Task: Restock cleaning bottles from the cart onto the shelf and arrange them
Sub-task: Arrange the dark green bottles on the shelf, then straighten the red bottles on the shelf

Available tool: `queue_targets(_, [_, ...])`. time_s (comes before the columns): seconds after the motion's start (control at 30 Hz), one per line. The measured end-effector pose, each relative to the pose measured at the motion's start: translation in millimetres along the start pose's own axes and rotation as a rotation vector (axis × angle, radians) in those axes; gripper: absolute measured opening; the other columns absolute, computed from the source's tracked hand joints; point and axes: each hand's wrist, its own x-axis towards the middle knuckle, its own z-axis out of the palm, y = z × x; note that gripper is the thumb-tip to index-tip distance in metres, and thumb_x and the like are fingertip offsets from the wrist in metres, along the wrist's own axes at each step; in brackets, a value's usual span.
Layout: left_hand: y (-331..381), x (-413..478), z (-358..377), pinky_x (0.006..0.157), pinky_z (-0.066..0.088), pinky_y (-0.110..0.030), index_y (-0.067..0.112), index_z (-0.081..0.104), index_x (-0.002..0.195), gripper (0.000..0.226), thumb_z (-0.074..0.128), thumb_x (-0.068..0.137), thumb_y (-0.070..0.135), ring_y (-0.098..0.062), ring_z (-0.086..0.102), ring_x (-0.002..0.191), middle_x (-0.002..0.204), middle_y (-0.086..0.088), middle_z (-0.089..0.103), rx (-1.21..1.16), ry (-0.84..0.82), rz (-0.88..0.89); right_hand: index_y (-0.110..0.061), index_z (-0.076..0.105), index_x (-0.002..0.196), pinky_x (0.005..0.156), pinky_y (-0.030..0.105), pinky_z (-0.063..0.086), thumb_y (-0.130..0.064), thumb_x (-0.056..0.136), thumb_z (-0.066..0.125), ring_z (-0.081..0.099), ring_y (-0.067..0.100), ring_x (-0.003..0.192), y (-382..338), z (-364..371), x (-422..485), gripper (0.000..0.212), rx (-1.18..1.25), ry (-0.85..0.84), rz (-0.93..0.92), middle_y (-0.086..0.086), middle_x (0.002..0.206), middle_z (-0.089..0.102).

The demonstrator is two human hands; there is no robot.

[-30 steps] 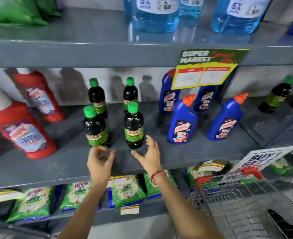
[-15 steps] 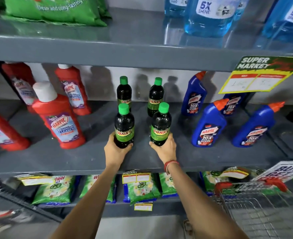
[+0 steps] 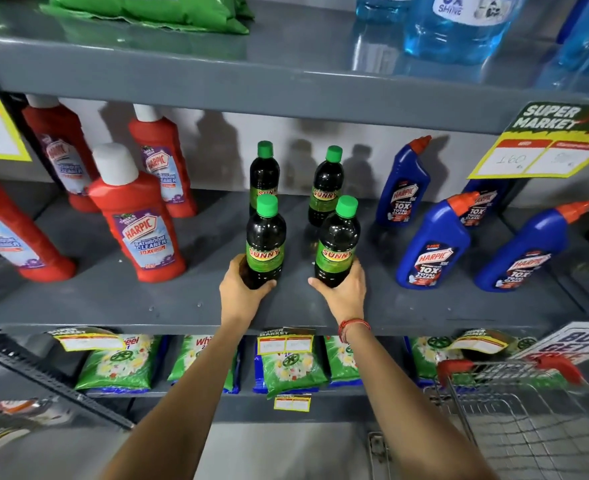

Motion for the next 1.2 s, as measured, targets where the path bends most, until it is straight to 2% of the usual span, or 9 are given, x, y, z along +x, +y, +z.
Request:
queue_targets(0.07, [-7,-6,-15,0.075,0.041,-0.002,0.010,0.053,0.120,0.059,0.080,0.068,0.017,-0.010,0.060,0.088,0.109,0.001,0.061,-0.025,-0.021,-0.007,-0.004,0.041,0.131,0.104,0.042,0.039,-0.024,0.060,0.084,0.047,0.034,0.120,-1,6,-16,0.085,0.049,0.139,-0.023,0.021,0.127,0.047])
queue_targets(0.17, [-26,-8,-54,0.084,0.050,-0.025,0.011,0.062,0.106,0.037,0.076,0.073,0.021,-0.016,0.063,0.093,0.103,-0.002,0.066,-0.094,0.049,-0.025,-0.004,0.050,0.123,0.100,0.048,0.042,-0.023,0.074,0.075,0.045,0.030,0.116,-8,28,-51,0.058,0.033,0.352,-0.168,0.021,0.122,0.049])
queue_targets(0.23, [-37,-6,-88,0.078,0.052,-0.024,0.010,0.064,0.098,0.027,0.074,0.075,0.020,-0.018,0.064,0.089,0.095,-0.004,0.067,-0.093,0.151,-0.037,-0.006,0.054,0.118,0.095,0.045,0.044,-0.024,0.077,0.069,0.045,0.026,0.111,-18,51,-71,0.047,-0.002,0.368,-0.290,0.019,0.116,0.051])
queue_targets(0.37, [-61,7,-155,0.082,0.052,-0.032,0.006,0.061,0.100,0.031,0.073,0.076,0.022,-0.021,0.062,0.090,0.101,-0.012,0.066,-0.087,0.425,-0.070,-0.011,0.054,0.117,0.094,0.039,0.048,-0.036,0.079,0.061,0.052,0.025,0.109,-56,108,-93,0.046,0.030,0.029,-0.454,0.013,0.114,0.052])
queue_targets(0.5, [-78,22,-208,0.082,0.041,-0.008,0.004,0.048,0.121,0.058,0.076,0.073,0.019,-0.020,0.050,0.105,0.114,-0.013,0.047,-0.094,0.609,-0.111,-0.010,0.044,0.130,0.098,0.034,0.045,-0.030,0.070,0.077,0.053,0.023,0.111,-94,164,-90,0.071,0.112,-0.364,-0.388,0.014,0.124,0.051])
queue_targets(0.57, [-93,33,-228,0.098,0.041,-0.025,0.009,0.043,0.125,0.070,0.080,0.067,0.024,-0.025,0.047,0.115,0.120,-0.010,0.043,-0.059,0.597,-0.143,-0.008,0.040,0.133,0.101,0.038,0.044,-0.026,0.063,0.083,0.053,0.024,0.116,-105,186,-82,0.084,0.140,-0.447,-0.300,0.016,0.130,0.050])
queue_targets(0.7, [-123,58,-253,0.097,0.047,-0.050,0.013,0.046,0.118,0.081,0.083,0.053,0.044,-0.032,0.054,0.113,0.120,-0.015,0.055,0.056,0.528,-0.209,-0.008,0.049,0.120,0.097,0.044,0.048,-0.023,0.060,0.084,0.059,0.028,0.111,-111,210,-69,0.072,0.141,-0.485,-0.228,0.015,0.120,0.060])
queue_targets(1.0, [-100,77,-265,0.089,0.044,-0.033,0.007,0.048,0.123,0.074,0.083,0.061,0.026,-0.031,0.059,0.111,0.123,-0.015,0.062,0.051,0.511,-0.263,-0.016,0.050,0.116,0.095,0.039,0.051,-0.027,0.058,0.085,0.062,0.021,0.106,-111,217,-62,0.069,0.141,-0.521,-0.170,0.009,0.117,0.066])
queue_targets(1.2, [-106,78,-269,0.094,0.047,-0.040,0.008,0.054,0.120,0.072,0.083,0.059,0.033,-0.032,0.061,0.108,0.120,-0.016,0.065,0.127,0.505,-0.254,-0.011,0.049,0.121,0.096,0.038,0.048,-0.029,0.062,0.083,0.058,0.027,0.109,-115,223,-74,0.071,0.121,-0.464,-0.177,0.014,0.118,0.063])
